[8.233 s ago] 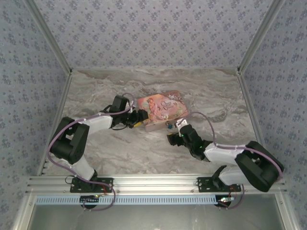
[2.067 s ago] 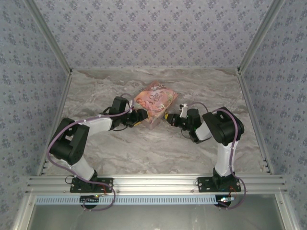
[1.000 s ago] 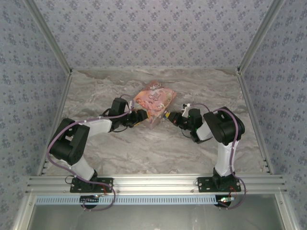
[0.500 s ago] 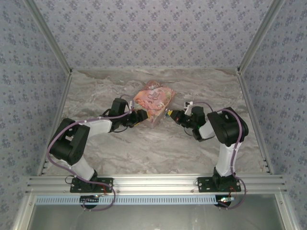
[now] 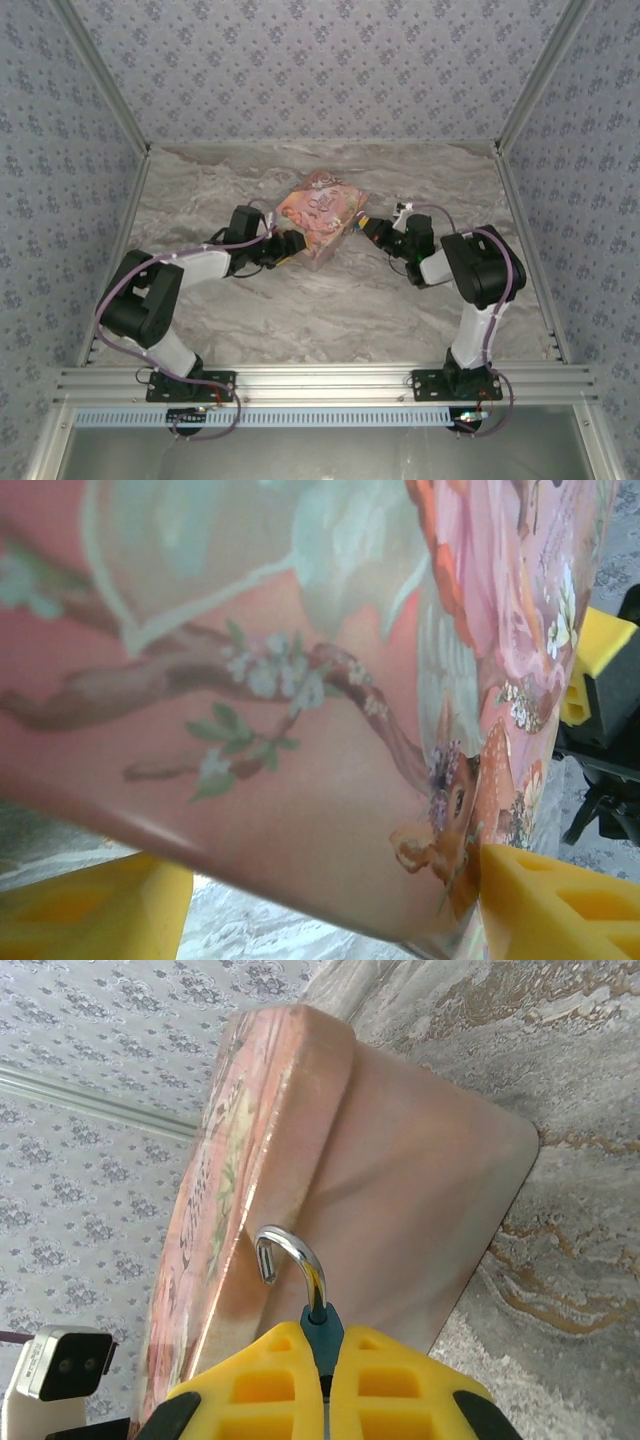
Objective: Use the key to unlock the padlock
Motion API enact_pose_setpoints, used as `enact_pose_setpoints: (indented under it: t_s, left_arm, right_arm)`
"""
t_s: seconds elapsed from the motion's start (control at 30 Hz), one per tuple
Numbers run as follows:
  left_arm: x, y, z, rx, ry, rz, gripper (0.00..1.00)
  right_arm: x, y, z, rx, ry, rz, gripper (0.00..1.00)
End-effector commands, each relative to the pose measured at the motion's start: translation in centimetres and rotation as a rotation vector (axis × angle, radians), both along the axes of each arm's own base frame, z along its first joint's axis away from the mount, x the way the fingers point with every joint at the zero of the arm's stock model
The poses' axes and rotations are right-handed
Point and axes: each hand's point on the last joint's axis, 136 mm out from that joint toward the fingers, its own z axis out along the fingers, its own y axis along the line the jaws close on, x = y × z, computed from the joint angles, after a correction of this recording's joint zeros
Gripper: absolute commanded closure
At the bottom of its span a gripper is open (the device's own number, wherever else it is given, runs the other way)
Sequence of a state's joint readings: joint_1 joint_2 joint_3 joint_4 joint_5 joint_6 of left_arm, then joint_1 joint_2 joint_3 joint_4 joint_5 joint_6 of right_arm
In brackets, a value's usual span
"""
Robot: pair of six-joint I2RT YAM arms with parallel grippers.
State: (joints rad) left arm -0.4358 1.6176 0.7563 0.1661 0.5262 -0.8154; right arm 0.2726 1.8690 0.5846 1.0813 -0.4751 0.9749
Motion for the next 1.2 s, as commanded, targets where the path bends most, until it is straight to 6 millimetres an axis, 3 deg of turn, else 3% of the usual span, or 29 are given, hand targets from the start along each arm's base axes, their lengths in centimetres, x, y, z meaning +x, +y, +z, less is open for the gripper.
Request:
enact_pose_setpoints:
  t_s: [0.0,0.3,0.6,0.73,0.9,1.03,1.17]
  left_arm:
    - [-2.3,2.7,-3.4,0.133,0.13,0.029,0.24]
    - [1.0,2.8,3.2,0.108,-0.041,0.064,0.06]
    - [2.7,7.8,11.4,0.287,-0.333,0.227,0.0]
    - [2.4,10.3,14.2,0.336,-0.438,0.32,0.01]
    - [0.6,15.1,17.0,0.366,-0.583,0.548,0.0]
    - [-1.0,17.6,18.1,0.374,-0.639,0.643,0.0]
    - [-1.9,18.9,18.3,0.393,-0.637,0.669,0.0]
  right_arm:
    - [-0.6,-0.8,0.9,-0.069,-0.038,-0.007,0.96]
    - [-3.4,-2.6,1.9,-0.244,-0.027,0.0,0.96]
    - [-8.1,-3.2,5.0,-0.472,-0.026,0.092,0.95]
    - [-10.5,-3.2,5.1,-0.57,0.018,0.133,0.95]
    - [-13.4,-3.2,4.3,-0.699,0.091,0.175,0.95]
    - [-15.3,-3.2,3.9,-0.805,0.143,0.218,0.95]
    - [-17.0,-3.0,3.4,-0.898,0.194,0.262,0.95]
